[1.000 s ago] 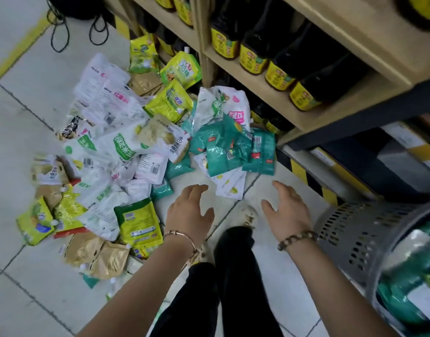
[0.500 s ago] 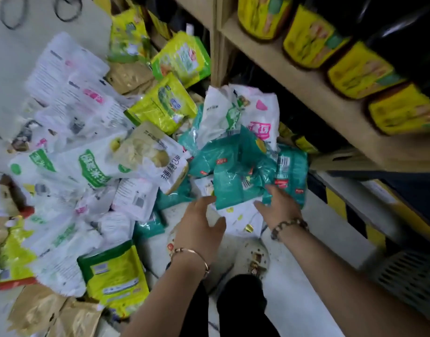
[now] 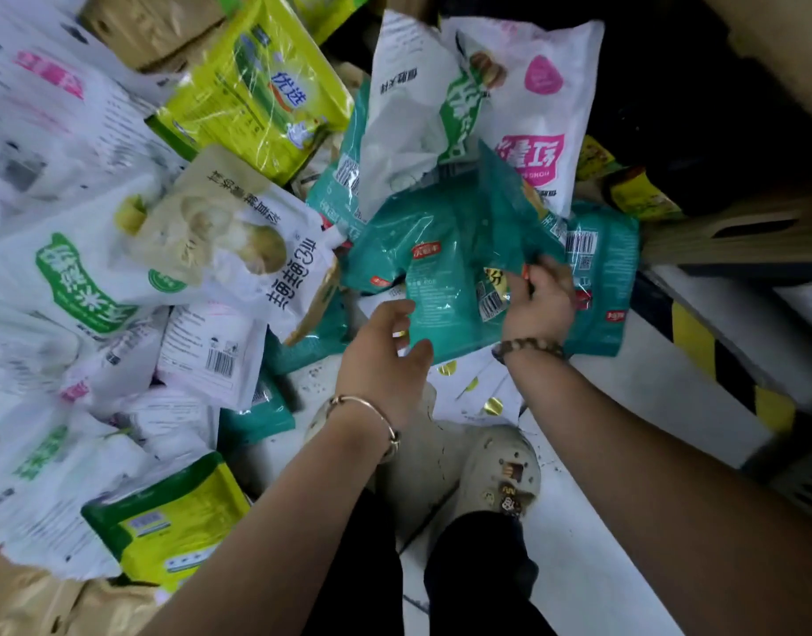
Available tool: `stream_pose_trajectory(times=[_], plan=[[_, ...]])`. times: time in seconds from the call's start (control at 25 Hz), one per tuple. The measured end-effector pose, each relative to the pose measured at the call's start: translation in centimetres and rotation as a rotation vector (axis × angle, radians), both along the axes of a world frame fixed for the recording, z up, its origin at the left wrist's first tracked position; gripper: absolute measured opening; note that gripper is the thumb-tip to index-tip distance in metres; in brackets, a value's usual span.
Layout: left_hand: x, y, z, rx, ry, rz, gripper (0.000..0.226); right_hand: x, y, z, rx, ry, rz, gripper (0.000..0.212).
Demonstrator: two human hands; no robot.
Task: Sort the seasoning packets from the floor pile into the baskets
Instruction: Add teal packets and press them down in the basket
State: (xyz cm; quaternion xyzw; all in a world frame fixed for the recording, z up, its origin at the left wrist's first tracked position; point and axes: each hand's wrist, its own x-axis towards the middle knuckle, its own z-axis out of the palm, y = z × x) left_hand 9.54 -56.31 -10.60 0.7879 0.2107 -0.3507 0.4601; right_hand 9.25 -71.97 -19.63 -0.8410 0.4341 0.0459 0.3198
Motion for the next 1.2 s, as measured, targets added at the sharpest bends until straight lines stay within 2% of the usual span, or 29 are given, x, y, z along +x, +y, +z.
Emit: stream_pose_trajectory(times=[0.12,0.28,0.36,0.44,0.52,0.64,0.72,0.8,0.88,0.96,1.08,1.2], plan=[[0.7,0.5,1.0,-0.052,-0.017,0.048,0.028,-0.6,-1.2,3.6,0.065,-0.174,-0.094,0.020],[2.0,0.7,2.8,-0.229,0.023,0.149,0.032,-2.2,-2.5,9.5,0.318,-0.342,-0.174,0.022],[2.7,0.3,3.7,-0.312,0.070,0.142,0.041,-2.4,-2.7,11.3,0.501,-0.275,-0.200,0.025],[3.1,-0.2,4.1,-0.433,0.146,0.077,0.061,-2.1,-2.2,12.2,0.726,-0.133,-0.212,0.028],[2.9,-0.8,4.1,-0.545,0.188,0.057,0.048,-2.3,-1.2,12.0,0.847,-0.026,-0.224,0.031],[2.0,-1.6,3.3,-0.383,0.077,0.023,0.023,-3.4,-1.0,9.7,0.748,0.055,-0.300,0.032],[1.6,-2.0,2.5,-0.287,0.038,0.048,0.012,-4.2,-3.1,7.4,0.674,0.015,-0.443,0.019],[1.7,-2.3,1.6,-0.236,0.024,0.092,0.014,-4.8,-6.4,4.6,0.406,0.040,-0.511,0.009],[1.7,-2.7,0.4,-0.183,0.000,0.110,0.013,-4.4,-9.6,1.8,0.217,0.052,-0.513,0.028],[1.8,-3.1,-0.9,-0.163,-0.011,0.143,0.012,-3.1,-11.4,-0.6,0.279,-0.027,-0.467,0.036],[1.6,-4.0,-2.6,-0.124,-0.037,0.104,0.012,-0.7,-12.2,-3.4,0.396,-0.045,-0.512,0.065],[1.5,-4.5,-2.9,-0.134,-0.037,0.086,0.009,0.1,-13.7,-4.8,0.350,0.203,-0.596,0.094]])
